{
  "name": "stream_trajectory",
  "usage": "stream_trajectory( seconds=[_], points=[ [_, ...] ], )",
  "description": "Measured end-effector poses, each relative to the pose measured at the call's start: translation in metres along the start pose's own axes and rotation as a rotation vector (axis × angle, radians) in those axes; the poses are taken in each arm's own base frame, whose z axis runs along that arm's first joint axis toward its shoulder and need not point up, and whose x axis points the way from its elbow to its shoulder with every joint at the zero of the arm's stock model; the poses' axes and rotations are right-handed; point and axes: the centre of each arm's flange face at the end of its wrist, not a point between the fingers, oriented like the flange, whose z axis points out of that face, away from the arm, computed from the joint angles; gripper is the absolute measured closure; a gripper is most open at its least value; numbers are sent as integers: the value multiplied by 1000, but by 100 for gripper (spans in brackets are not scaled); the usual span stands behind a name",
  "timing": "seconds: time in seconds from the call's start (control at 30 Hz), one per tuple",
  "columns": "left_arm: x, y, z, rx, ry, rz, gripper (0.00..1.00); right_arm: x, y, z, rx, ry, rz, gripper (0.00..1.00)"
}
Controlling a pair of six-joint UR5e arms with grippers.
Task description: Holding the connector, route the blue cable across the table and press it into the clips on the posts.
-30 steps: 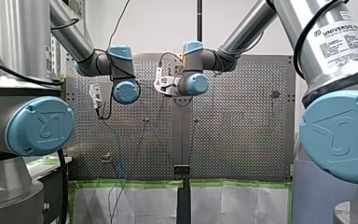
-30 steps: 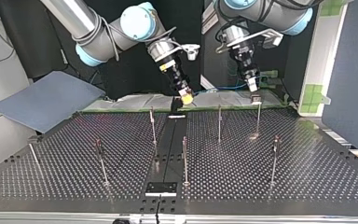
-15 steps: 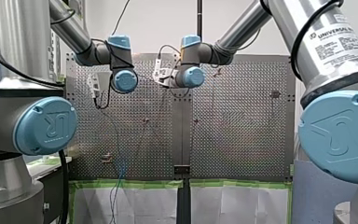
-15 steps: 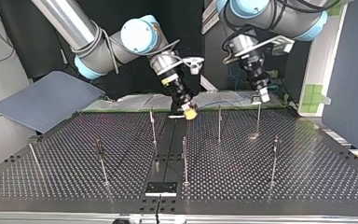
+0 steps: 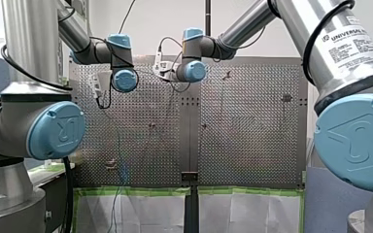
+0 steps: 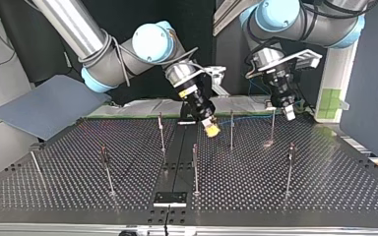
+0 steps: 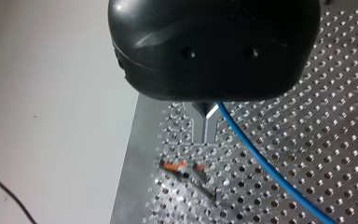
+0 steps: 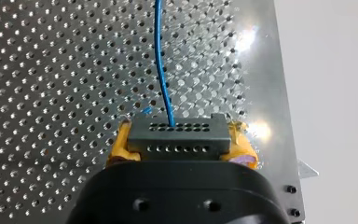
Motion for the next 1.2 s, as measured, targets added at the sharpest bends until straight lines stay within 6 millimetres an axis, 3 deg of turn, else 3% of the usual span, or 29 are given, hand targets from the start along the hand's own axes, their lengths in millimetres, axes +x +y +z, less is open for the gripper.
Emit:
stream_trajectory(
  seconds=[0.33,0.63,0.87,1.2],
  points=[
    [-17,16,40,-17,-44,-54,100,-2,-11,17,12,-10,-8,100],
    [-26,17,58,-8,-67,-84,100,-11,-19,36,17,-15,-21,100],
    [-23,21,76,-8,-61,-86,100,-22,-13,45,11,-25,-26,100],
    [-18,43,106,4,-80,-89,100,-27,-5,53,1,-27,-35,100]
  ],
)
